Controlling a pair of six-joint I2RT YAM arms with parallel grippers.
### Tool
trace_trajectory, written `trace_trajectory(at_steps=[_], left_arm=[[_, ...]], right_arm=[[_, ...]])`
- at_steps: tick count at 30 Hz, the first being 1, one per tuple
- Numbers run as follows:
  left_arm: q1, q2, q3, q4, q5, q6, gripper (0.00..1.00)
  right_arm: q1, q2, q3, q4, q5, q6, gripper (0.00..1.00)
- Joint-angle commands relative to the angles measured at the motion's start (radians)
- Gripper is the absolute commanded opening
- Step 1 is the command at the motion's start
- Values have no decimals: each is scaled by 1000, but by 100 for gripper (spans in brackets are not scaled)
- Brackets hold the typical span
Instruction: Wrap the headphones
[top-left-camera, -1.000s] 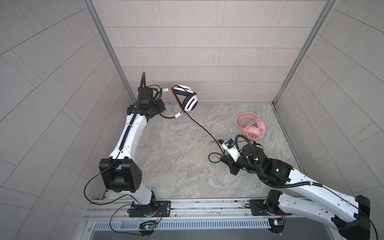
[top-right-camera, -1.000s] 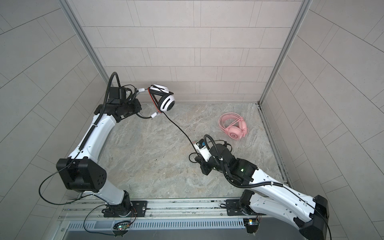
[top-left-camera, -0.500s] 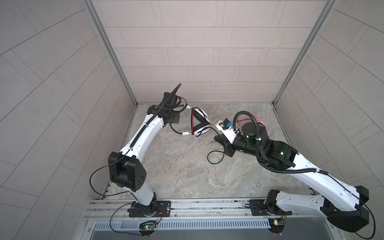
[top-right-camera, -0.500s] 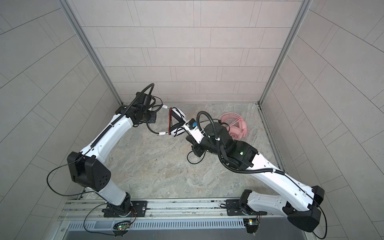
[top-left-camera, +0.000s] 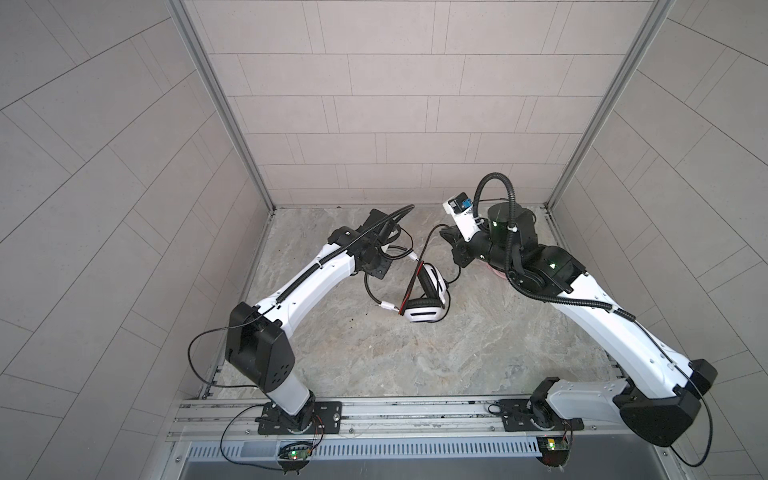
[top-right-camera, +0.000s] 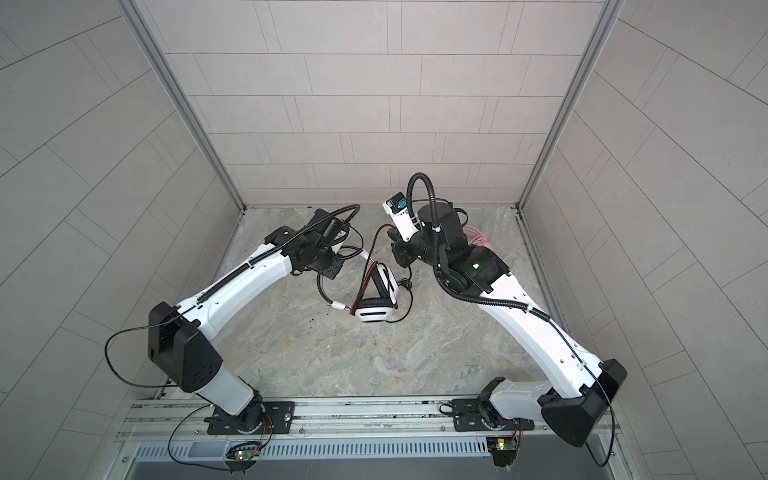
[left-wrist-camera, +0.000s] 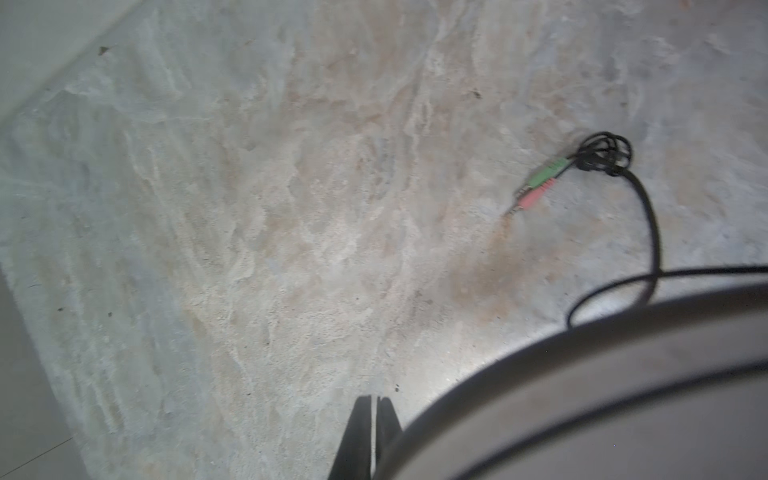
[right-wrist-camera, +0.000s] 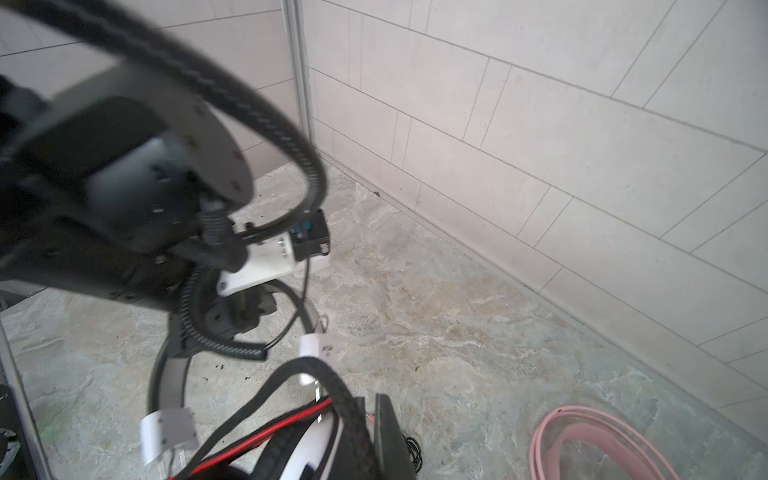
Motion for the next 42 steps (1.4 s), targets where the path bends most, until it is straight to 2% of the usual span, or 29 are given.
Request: trace_trajectory(at_steps=[1, 8, 12, 15, 18, 19, 25, 32, 39, 42], left_arm=[[7, -97, -20, 17, 128, -7, 0], [13, -222, -88, 117, 339, -50, 0], [20, -242, -56, 105, 425, -75, 0], [20, -239, -4, 70, 454, -83, 0], [22, -219, 74, 1, 452, -78, 0], [23, -213, 96, -20, 452, -78, 0], [24, -204, 162, -53, 505, -107, 0], [42, -205, 212, -54, 566, -157, 0], [88, -218, 208, 7, 638, -232, 0], [100, -220, 202, 25, 656, -255, 0]], right_arm=[[-71, 30, -27, 35, -78, 39, 0], [-127, 82, -168, 109, -140, 70, 0], [-136, 89, -260, 215, -222, 129, 1], [-136, 107, -324, 309, -337, 175, 9], [-138, 130, -404, 431, -397, 234, 27], [-138, 144, -428, 478, -419, 255, 30], [-136, 285, -478, 707, -490, 362, 39], [-131, 452, -432, 955, -513, 480, 41], [-124, 625, -414, 1322, -525, 714, 29], [-118, 676, -383, 1412, -526, 781, 32]])
